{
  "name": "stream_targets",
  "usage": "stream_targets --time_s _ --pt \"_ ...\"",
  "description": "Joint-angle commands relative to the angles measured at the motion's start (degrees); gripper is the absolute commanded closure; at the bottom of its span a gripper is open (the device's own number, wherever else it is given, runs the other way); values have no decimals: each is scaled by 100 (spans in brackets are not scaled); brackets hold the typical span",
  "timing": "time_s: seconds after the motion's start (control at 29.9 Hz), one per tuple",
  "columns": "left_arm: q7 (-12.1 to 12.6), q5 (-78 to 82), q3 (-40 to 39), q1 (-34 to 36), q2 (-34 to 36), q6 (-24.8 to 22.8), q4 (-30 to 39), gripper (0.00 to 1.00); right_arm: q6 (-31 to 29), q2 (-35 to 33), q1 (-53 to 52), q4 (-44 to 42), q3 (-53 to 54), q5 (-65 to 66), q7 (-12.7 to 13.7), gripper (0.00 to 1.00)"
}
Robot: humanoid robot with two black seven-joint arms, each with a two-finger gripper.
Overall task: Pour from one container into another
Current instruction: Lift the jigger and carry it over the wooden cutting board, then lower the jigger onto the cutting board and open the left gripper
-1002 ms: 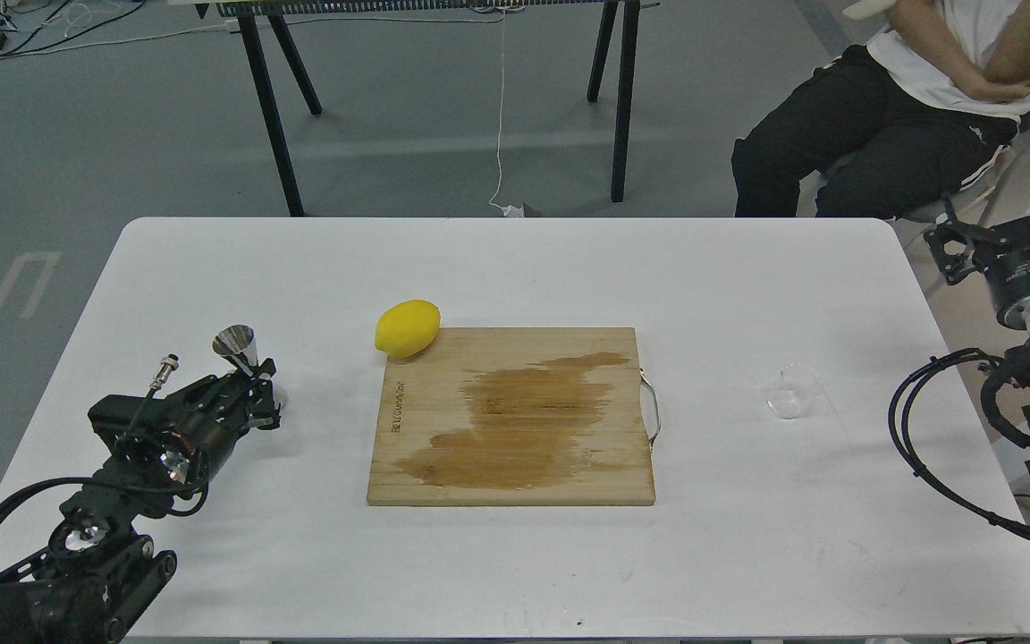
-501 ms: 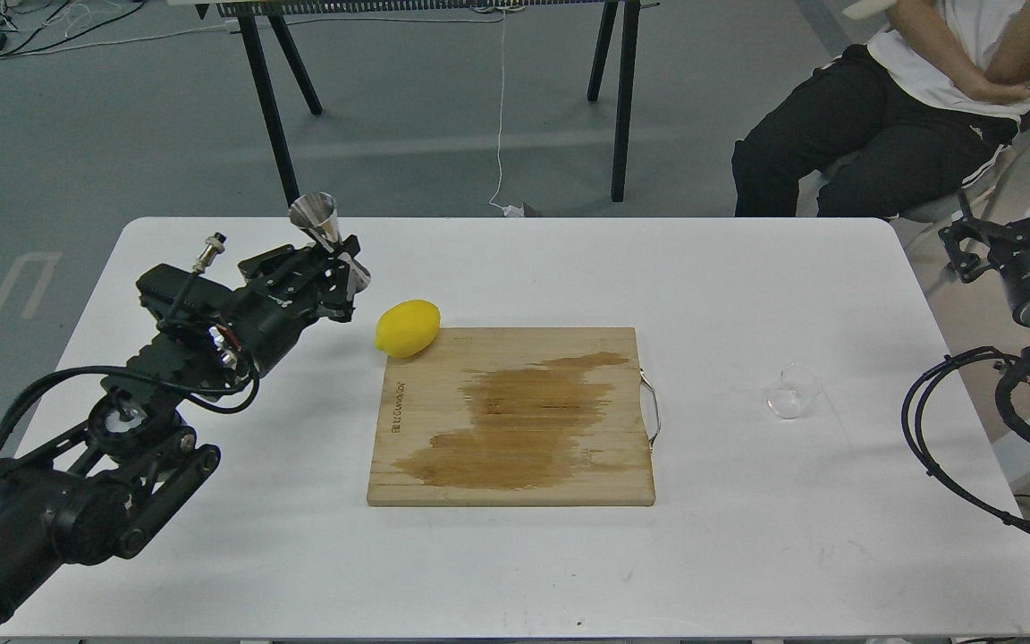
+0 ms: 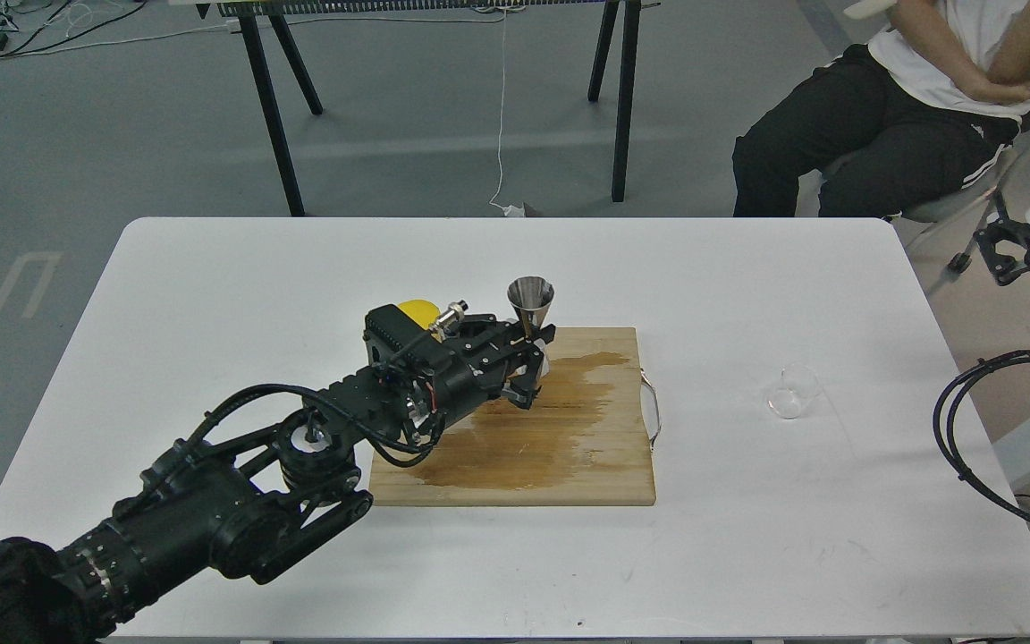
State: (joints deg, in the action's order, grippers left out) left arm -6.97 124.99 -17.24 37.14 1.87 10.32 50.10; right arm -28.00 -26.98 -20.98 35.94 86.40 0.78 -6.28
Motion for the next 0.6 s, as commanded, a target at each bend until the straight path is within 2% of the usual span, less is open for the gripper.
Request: stream_targets --time_s 0.0,0.1,0.57 --pt "221 1 160 -5 -187 -4 -490 86 0 -1 24 1 8 1 -5 0" --pt "415 1 177 -14 -187 -4 -773 85 0 -1 50 1 -1 1 -5 0" --pt "433 1 160 39 -187 -4 -817 72 0 26 59 1 -18 1 -5 0"
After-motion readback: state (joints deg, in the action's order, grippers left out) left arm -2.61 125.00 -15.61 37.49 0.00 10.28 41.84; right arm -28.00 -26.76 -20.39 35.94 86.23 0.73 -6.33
